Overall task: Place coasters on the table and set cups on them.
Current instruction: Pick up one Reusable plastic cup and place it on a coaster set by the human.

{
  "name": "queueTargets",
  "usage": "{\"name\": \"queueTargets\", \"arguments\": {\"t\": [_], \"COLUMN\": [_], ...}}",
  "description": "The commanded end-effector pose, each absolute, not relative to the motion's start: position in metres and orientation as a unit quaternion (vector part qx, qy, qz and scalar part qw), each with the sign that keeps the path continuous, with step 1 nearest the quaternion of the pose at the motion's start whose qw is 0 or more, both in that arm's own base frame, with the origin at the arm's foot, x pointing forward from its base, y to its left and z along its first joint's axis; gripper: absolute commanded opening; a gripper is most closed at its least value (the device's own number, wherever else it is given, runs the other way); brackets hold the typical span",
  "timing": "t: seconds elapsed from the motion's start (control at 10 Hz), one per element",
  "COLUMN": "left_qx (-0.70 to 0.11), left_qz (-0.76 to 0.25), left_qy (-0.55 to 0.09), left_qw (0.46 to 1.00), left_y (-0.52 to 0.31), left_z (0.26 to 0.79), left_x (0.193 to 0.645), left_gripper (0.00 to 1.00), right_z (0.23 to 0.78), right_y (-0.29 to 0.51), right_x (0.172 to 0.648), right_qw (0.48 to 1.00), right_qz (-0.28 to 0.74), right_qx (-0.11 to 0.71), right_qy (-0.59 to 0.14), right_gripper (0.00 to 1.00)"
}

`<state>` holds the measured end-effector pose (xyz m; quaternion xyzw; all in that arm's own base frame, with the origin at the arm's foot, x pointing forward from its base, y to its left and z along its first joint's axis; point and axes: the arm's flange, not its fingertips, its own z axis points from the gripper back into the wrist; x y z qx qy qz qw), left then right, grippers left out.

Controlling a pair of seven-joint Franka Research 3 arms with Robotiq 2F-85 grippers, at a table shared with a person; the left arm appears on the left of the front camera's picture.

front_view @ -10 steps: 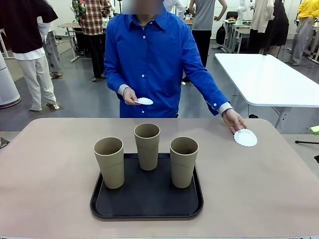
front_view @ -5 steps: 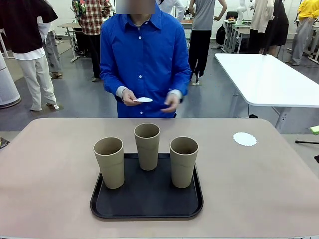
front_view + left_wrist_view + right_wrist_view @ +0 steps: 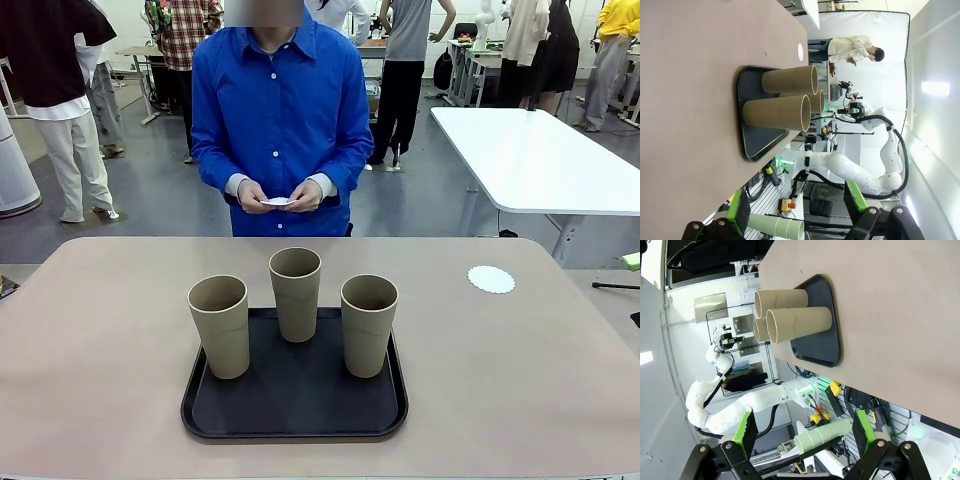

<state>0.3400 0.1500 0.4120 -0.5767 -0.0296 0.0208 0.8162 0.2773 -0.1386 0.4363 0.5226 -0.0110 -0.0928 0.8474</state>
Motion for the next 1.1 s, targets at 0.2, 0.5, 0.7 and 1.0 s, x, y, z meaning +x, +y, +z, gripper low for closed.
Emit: {"name": "queueTargets", "arguments": {"t": [0.2,0.5,0.7,1.0], "left_qx": [-0.580,-0.580,-0.580,-0.580], "left_qz": [0.019,0.019,0.019,0.019], "left_qy": [-0.030,-0.030,-0.030,-0.030], "left_qw": [0.814,0.814,0.814,0.814], "left_y": [0.1509,0.1509,0.1509,0.1509], "left_z": [0.4127,0.4127,0.4127,0.4127], "left_x": [0.3392,0.3392,0.3392,0.3392], "left_gripper": [1.00,1.00,1.00,1.00], "right_z": [0.4354,0.4354,0.4354,0.4354], "right_y": [-0.1390,-0.1390,-0.1390,-0.1390], "right_x": [0.2775,0.2775,0.2775,0.2775], "right_qw": [0.844,0.844,0.844,0.844], "right_qz": [-0.093,-0.093,-0.093,-0.093], "right_qx": [0.528,0.528,0.528,0.528], "right_qy": [-0.009,-0.009,-0.009,-0.009], "right_gripper": [1.00,1.00,1.00,1.00]}}
